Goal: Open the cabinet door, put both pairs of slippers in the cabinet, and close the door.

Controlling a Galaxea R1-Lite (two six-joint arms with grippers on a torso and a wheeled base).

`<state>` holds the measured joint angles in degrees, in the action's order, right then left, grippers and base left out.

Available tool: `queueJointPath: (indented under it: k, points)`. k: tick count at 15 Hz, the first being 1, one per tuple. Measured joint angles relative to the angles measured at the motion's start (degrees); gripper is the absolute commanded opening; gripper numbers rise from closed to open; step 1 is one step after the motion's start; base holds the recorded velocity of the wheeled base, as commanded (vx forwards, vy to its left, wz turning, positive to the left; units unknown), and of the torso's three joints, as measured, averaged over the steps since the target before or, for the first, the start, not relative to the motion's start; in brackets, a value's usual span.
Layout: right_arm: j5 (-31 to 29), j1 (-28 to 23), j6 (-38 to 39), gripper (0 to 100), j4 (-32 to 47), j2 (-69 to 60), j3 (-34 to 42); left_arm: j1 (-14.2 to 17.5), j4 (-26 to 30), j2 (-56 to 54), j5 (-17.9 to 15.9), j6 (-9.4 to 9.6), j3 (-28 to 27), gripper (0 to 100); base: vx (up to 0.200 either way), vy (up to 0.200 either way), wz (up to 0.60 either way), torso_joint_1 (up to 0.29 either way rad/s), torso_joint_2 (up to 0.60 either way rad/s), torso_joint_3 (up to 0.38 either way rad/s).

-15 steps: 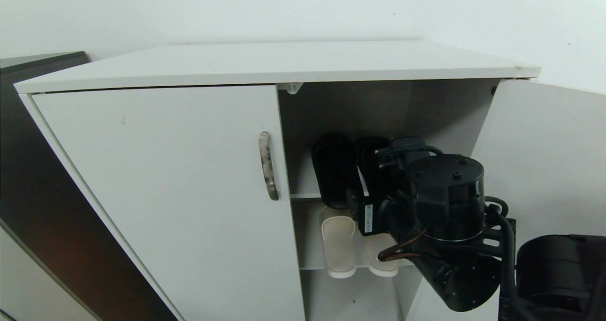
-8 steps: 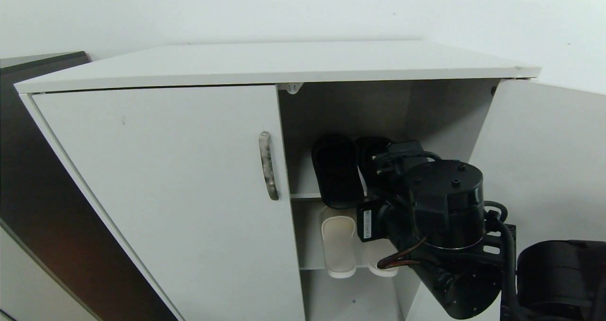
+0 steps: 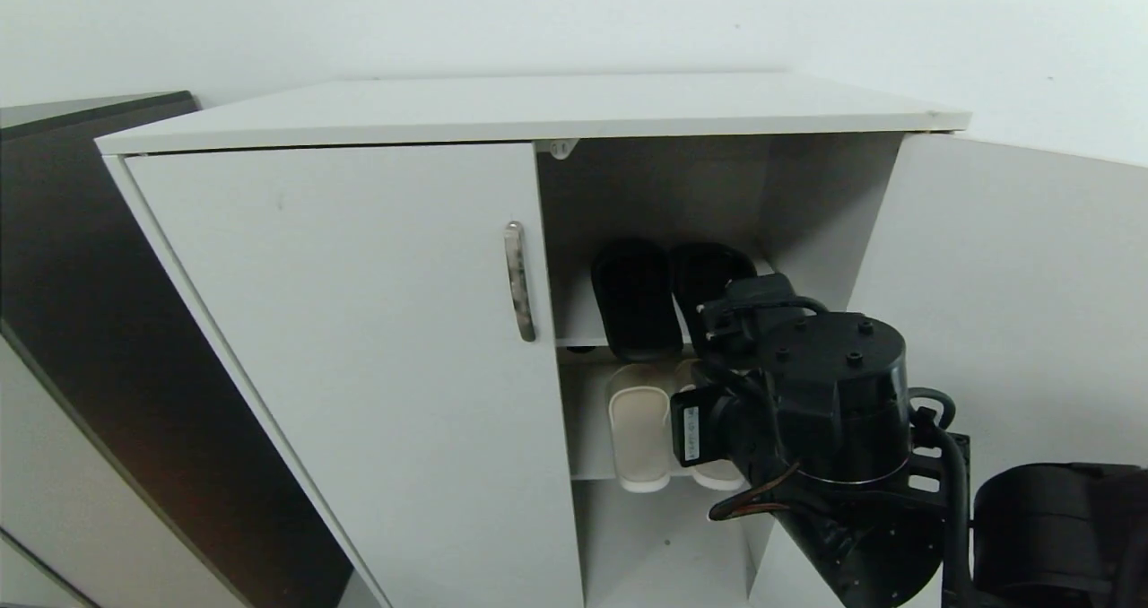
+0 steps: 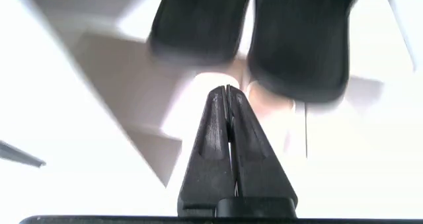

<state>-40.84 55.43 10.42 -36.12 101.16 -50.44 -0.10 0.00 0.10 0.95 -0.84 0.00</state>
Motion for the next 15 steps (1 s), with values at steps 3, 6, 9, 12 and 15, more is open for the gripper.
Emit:
queueJointPath:
  k: [3, 6, 9, 12, 15]
  points:
    - [0.2, 0.0, -0.7, 0, -0.2, 0.1, 0.6, 0.0, 0.0, 0.0, 0.0, -0.02, 0.0, 0, -0.200, 0.000, 0.00, 0.001, 0.00, 0.001]
    - [0.3, 0.0, -0.8, 0, -0.3, 0.1, 0.8, 0.0, 0.0, 0.0, 0.0, -0.02, 0.0, 0, -0.200, 0.000, 0.00, 0.004, 0.00, 0.002]
    - [0.2, 0.0, -0.8, 0, -0.4, 0.5, 0.9, 0.0, 0.0, 0.0, 0.0, -0.02, 0.0, 0, -0.200, 0.000, 0.00, 0.004, 0.00, 0.001]
    - [0.1, 0.0, -1.6, 0, -3.4, 1.4, 1.2, 0.0, 0.0, 0.0, 0.0, -0.02, 0.0, 0, -0.200, 0.000, 0.00, 0.004, 0.00, 0.002]
    - [0.4, 0.0, -2.7, 0, -5.6, 2.2, 2.5, 0.0, 0.0, 0.0, 0.0, -0.02, 0.0, 0, -0.133, 0.000, 0.00, 0.002, 0.00, 0.005]
